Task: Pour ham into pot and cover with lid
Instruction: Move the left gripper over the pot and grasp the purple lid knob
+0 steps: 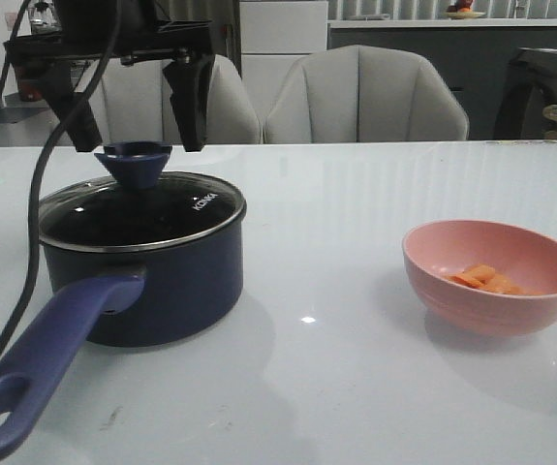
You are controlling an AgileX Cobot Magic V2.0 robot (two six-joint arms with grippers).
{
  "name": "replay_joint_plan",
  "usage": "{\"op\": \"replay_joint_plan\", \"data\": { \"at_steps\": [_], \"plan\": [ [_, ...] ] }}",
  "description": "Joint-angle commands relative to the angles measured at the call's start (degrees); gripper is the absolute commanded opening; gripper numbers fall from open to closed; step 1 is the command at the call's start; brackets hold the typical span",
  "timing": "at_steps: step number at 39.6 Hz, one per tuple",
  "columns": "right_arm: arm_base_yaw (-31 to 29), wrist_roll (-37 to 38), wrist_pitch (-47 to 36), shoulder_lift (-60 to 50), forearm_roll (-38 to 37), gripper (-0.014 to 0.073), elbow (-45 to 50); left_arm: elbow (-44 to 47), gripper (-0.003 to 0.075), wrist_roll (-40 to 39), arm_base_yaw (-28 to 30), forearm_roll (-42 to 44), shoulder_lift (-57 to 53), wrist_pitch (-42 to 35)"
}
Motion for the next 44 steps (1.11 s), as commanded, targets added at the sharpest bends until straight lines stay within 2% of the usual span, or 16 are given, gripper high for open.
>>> {"op": "replay_joint_plan", "data": {
  "at_steps": [1, 21, 44],
  "plan": [
    [-0.26, -0.15, -4.42, -1.15, -0.65, 0.0136, 0.59, -1.83, 0.0692, -1.01, -0.32, -0.18, -1.54, 0.97],
    [-0.26, -0.15, -4.42, -1.15, -0.65, 0.0136, 0.59, -1.83, 0.0671, -1.6, -0.32, -2.13, 1.73, 2.8],
    [-0.26, -0.15, -4.42, -1.15, -0.65, 0.0136, 0.59, -1.83, 0.032, -1.7, -0.21, -2.23, 1.73, 2.8]
  ]
}}
